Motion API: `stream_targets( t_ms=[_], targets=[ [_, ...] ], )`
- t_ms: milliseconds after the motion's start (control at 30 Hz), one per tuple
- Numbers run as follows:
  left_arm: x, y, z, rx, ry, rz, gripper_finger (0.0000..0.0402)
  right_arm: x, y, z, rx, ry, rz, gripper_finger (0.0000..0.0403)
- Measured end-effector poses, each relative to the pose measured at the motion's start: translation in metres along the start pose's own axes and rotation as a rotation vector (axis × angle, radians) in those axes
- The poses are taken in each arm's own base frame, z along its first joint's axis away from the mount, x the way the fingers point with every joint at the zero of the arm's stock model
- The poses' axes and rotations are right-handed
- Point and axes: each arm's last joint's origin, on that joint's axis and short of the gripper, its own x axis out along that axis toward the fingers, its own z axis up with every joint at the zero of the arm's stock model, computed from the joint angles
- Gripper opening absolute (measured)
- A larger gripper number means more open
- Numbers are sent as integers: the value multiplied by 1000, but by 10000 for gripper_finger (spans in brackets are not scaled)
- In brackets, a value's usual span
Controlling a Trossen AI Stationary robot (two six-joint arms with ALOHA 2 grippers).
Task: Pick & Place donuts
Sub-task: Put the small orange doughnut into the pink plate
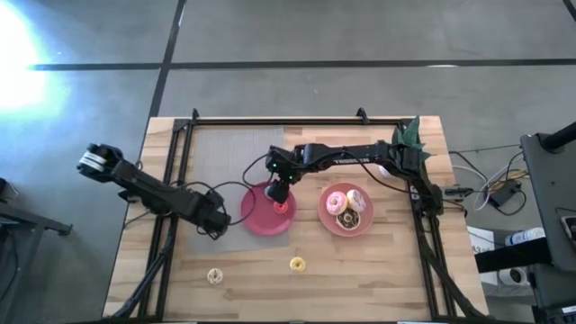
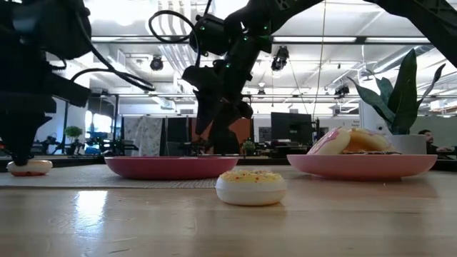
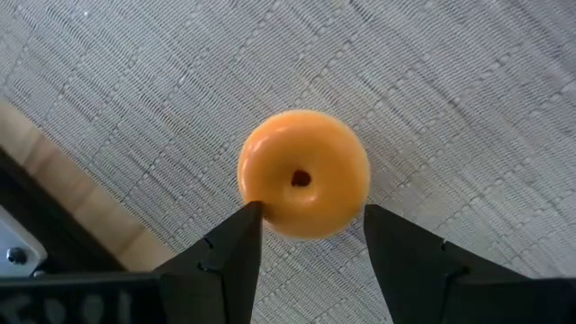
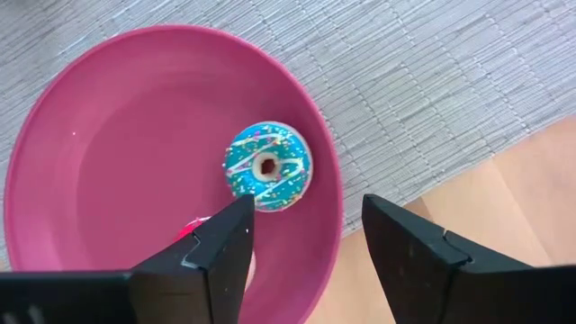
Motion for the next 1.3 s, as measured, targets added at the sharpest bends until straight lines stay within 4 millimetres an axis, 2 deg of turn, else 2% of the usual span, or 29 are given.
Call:
stream_targets(
  t_ms=[333,800,967,1200,1300],
  targets=[
    [-13,-15,10,11,-44,47,170,0,0,-1,14,6,-3,199],
    [10,-23,9,50,5,82,163,0,0,-1,19,6,-2,199],
    [13,-24,10,70,-2,112,122,0,0,-1,19,7,-2,199],
    [11,-20,11,81,-70,152,18,0,0,-1,19,9,-3,199],
    [3,-17,11,84,-89,165,5,0,0,-1,19,10,3,199]
  ],
)
